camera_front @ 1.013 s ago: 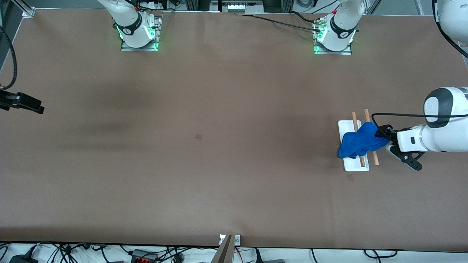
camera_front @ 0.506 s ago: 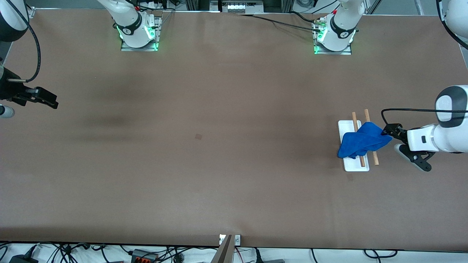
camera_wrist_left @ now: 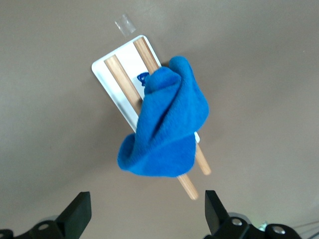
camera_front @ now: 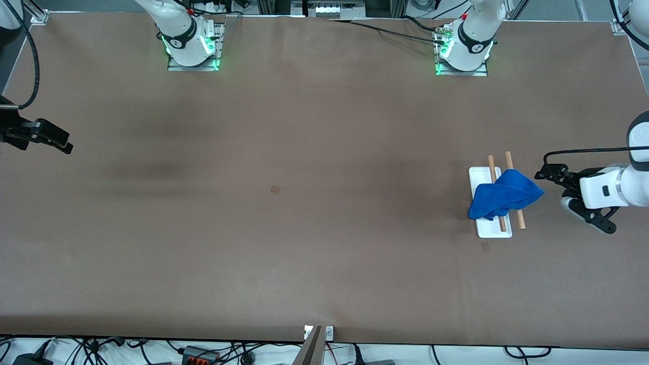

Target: Pass towel and hang on rack

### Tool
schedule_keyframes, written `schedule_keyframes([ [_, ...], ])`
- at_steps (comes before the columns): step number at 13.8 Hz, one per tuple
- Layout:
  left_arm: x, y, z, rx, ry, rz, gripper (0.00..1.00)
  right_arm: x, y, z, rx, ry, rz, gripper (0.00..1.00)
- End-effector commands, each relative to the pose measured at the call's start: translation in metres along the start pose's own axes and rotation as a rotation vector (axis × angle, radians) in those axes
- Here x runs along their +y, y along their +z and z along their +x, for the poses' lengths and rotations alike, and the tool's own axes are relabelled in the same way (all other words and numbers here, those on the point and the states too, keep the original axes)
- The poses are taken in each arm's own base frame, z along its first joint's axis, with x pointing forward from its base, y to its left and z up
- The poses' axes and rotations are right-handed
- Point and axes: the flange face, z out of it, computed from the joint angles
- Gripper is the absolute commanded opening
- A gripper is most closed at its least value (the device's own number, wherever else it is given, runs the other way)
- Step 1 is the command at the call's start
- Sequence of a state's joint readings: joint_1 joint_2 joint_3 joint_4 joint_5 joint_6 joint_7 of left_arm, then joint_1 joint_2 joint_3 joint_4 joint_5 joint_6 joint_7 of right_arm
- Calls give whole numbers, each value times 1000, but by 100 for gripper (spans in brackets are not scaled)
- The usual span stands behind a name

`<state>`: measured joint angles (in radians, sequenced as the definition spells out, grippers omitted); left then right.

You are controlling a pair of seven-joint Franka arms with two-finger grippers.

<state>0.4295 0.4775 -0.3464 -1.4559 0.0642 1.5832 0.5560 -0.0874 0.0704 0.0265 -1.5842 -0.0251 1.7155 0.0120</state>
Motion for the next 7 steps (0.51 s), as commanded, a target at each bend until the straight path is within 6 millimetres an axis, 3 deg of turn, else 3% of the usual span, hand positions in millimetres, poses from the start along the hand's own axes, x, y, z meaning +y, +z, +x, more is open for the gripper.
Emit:
schedule_keyframes([
  [1,14,-26,-8,-11,-69,-10,100,-2,-6,0,-14,-49,24,100],
  [4,26,-54,-12,-24,-148,-4,100,3,-6,-1,-22,-59,24,100],
  [7,56,-81,-4,-14,-159,83,100,-13,-3,0,-27,-68,25,100],
])
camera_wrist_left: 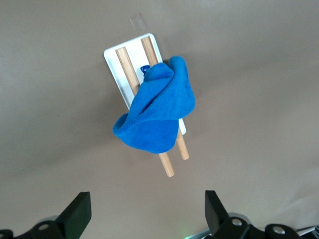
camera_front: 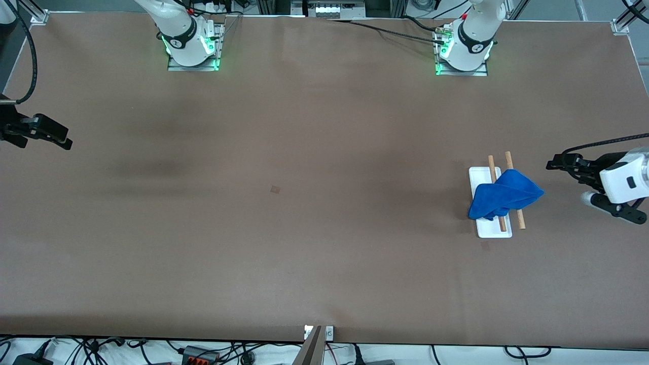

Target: Pass towel and hang on rack

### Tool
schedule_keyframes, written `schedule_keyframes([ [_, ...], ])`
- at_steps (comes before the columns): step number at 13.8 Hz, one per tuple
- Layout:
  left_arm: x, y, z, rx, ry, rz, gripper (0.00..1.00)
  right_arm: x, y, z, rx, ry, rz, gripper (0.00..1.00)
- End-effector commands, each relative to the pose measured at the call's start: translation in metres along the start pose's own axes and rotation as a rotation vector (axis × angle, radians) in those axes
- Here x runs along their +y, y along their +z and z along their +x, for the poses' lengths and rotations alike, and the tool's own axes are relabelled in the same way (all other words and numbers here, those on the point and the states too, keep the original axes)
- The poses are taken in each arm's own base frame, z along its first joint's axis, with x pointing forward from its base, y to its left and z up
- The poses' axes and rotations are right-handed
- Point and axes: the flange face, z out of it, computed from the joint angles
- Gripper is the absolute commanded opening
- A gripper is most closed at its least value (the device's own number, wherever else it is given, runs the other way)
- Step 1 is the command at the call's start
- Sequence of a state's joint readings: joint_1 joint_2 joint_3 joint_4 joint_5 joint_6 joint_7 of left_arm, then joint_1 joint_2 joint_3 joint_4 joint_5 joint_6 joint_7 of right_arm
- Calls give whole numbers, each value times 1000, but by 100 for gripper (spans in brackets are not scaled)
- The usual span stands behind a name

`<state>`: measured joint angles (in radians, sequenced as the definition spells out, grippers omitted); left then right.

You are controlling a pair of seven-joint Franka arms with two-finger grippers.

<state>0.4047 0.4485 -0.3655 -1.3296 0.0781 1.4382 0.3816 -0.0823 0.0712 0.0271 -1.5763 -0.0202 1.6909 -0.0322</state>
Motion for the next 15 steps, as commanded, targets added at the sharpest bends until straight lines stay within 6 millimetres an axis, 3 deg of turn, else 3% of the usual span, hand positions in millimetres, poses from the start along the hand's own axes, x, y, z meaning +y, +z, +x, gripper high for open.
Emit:
schedule_keyframes([
  [1,30,-27,-2,7,-48,68,100,-10,-2,2,-9,-19,20,100],
  [4,55,-49,-3,54,-98,151,100,-9,-1,2,-10,-18,19,100],
  [9,74,-56,-21,102,-202,160,100,-11,1,2,-18,-21,16,100],
  [10,74,-63,-29,115,-207,158,100,-9,1,2,-18,-18,14,100],
  [15,75,-57,-47,185,-242,109,100,-11,2,1,-24,-22,13,100],
])
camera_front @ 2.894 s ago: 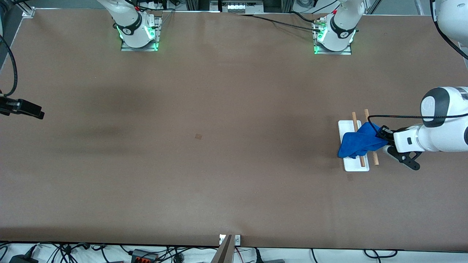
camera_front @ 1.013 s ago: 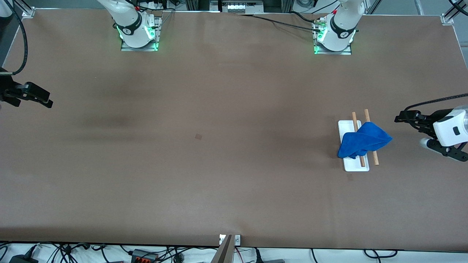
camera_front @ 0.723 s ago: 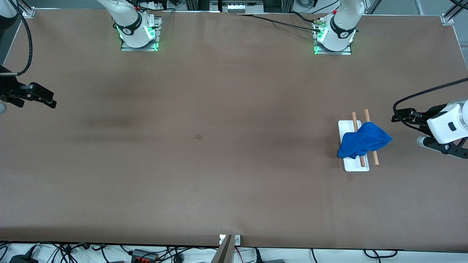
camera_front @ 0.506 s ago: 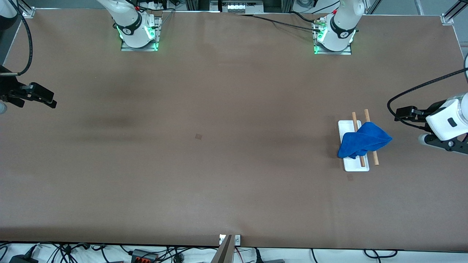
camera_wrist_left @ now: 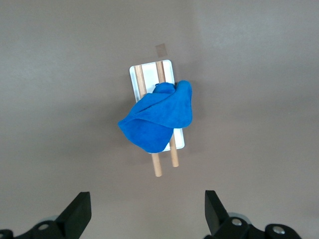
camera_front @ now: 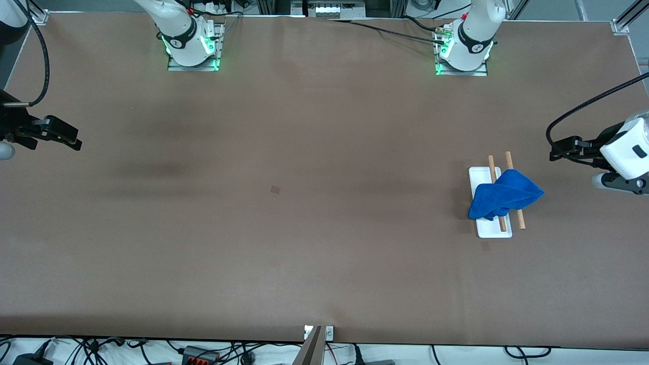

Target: Pass towel and hang on rack

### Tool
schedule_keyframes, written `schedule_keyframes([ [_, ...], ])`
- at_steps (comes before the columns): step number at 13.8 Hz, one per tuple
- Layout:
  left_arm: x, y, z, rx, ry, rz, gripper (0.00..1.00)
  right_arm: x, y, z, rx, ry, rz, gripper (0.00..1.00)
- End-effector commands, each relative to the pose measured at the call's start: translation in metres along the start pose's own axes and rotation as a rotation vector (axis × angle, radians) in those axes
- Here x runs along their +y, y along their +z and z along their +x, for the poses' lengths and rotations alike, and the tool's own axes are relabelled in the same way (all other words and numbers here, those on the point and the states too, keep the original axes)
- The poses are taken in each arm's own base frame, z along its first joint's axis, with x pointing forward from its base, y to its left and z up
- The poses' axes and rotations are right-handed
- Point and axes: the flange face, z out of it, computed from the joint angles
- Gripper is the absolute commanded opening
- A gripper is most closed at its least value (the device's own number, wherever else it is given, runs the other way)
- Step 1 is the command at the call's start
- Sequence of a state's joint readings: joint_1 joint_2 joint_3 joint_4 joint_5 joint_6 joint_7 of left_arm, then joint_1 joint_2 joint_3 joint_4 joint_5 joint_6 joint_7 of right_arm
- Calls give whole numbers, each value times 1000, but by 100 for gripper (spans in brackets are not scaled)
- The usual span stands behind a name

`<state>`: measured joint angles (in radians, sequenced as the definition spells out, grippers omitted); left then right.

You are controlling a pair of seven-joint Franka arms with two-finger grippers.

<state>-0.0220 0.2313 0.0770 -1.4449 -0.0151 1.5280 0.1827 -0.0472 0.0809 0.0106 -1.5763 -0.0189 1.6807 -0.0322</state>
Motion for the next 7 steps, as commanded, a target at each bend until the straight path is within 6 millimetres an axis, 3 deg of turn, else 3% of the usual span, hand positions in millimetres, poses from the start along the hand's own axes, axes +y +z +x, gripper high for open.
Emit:
schedule_keyframes([
  [1,3,-4,-18,73,-38,-13,100,1,-5,-1,-5,-1,11,100],
  [5,11,-25,-35,107,-76,-12,100,8,-7,-6,-28,9,8,100],
  [7,15,-23,-39,72,-88,-18,100,2,-5,-6,-36,-1,2,100],
])
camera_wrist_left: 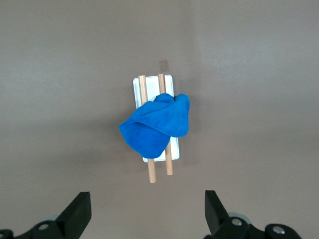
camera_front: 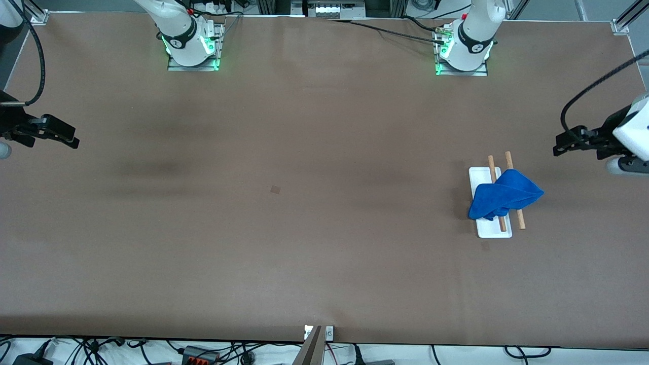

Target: Pass towel and hang on rack

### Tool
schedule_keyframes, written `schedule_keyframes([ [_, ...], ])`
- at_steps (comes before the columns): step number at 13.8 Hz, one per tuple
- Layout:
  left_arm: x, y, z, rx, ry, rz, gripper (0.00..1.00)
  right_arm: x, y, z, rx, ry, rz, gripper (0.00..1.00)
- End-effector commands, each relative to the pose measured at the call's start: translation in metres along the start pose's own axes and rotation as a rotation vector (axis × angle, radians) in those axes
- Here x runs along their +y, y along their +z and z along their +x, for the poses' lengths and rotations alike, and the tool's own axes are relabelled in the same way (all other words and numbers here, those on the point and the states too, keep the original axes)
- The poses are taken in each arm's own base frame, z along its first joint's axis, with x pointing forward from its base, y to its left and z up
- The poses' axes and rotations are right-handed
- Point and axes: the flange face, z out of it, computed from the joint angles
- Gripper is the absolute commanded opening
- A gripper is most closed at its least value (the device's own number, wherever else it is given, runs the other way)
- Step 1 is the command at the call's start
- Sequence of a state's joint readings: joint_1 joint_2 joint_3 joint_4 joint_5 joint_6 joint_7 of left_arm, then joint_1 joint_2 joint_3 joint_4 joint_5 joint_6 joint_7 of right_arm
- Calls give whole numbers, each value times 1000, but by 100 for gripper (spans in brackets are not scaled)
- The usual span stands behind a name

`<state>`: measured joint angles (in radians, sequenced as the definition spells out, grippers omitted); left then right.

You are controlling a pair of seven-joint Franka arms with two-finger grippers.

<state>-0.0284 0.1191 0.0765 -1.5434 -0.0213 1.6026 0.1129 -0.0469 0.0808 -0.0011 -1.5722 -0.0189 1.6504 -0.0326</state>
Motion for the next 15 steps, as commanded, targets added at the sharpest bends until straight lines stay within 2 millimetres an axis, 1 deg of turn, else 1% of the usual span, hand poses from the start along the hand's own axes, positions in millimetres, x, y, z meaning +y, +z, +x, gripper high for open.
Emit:
schedule_keyframes([
  [1,11,-1,-15,-37,-55,-17,100,-6,-5,-2,-9,-15,1,100],
  [3,13,-1,-15,-38,-105,-18,100,-7,-7,-3,-5,-18,1,100],
  [8,16,2,-14,-41,-100,-15,100,-7,-6,-2,-5,-18,2,100],
  [10,15,2,-14,-40,-96,-15,100,-4,-6,-1,-2,-8,11,100],
  [12,19,-1,-14,-35,-94,-12,100,-4,-8,-2,0,-10,5,100],
  [15,18,0,-14,-37,-97,-13,100,-2,-6,-2,-8,-9,5,100],
])
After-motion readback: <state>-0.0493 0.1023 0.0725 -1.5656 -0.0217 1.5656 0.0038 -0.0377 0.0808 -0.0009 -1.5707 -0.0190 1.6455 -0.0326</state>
